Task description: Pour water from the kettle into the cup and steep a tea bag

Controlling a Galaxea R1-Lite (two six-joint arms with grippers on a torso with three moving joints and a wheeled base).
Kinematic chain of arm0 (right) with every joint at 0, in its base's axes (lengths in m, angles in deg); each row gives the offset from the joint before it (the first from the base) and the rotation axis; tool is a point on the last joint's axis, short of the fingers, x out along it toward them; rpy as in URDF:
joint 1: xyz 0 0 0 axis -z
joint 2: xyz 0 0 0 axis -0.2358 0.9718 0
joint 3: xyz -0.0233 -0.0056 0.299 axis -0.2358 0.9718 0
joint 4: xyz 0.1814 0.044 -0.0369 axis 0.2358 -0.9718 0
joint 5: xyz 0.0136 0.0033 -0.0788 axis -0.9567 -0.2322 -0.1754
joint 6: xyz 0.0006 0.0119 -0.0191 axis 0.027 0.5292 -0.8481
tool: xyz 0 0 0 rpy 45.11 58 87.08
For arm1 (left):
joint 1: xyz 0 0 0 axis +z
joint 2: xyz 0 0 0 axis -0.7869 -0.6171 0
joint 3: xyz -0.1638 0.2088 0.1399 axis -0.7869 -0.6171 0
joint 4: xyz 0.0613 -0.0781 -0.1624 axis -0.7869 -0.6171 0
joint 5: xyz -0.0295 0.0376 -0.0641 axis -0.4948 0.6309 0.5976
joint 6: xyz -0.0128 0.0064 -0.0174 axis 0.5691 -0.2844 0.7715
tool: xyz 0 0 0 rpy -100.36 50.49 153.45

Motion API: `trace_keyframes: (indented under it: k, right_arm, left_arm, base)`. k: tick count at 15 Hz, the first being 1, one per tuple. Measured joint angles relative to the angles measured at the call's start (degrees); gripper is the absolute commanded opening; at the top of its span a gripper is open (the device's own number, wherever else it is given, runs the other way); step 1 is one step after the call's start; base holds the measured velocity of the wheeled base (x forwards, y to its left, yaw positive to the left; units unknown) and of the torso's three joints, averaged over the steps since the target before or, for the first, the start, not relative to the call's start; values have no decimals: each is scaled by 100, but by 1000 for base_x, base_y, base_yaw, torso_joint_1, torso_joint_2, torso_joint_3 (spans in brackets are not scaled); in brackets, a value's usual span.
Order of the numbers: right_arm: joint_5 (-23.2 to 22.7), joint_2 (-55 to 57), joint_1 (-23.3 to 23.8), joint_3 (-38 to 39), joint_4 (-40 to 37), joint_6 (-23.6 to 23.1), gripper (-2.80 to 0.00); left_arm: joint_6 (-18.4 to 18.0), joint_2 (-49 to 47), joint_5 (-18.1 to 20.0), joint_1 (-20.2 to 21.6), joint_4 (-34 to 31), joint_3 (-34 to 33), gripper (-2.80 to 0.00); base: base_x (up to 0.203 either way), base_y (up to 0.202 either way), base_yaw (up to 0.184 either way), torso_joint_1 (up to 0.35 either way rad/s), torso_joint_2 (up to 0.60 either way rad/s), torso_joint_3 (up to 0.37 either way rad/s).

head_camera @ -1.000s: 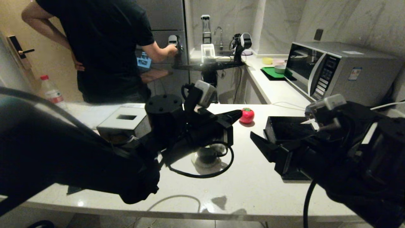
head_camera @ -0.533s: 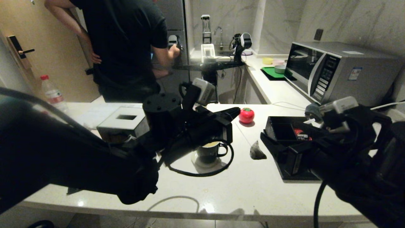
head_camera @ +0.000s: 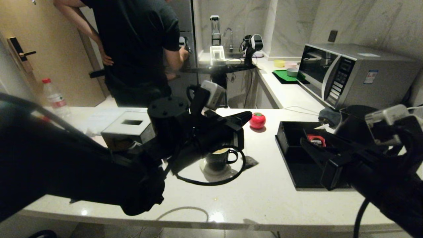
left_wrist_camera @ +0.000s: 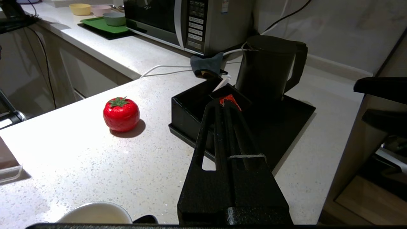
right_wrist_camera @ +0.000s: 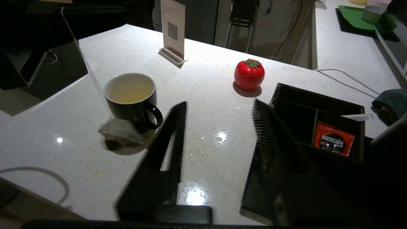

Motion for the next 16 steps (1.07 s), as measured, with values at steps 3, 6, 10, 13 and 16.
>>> trace_keyframes:
  k: [3,6,10,13,16]
  right_arm:
    - [-22,-234,189,183,6,-11,-280]
    - [-59,-506,472,487,58,23,-280]
    - [-63,-1094,627,928,75,312,-280]
    - [-55,-1710,960,1347,60,448,-280]
    - [-22,-2272,1449,1967,-6,241,-280]
  left_arm:
    - [-6,49,0,-24,4,-133,-280]
    - [-10,94,0,-27,6,-231,-280]
    - [-8,132,1,-27,5,-270,-280]
    - [-8,134,-4,-53,7,-276,-280]
    - [-8,132,-1,-72,5,-276,-280]
  base:
    - [0,0,0,0,0,0]
    - [0,0,0,0,0,0]
    - [0,0,0,0,0,0]
    - [0,0,0,0,0,0]
    - [0,0,0,0,0,0]
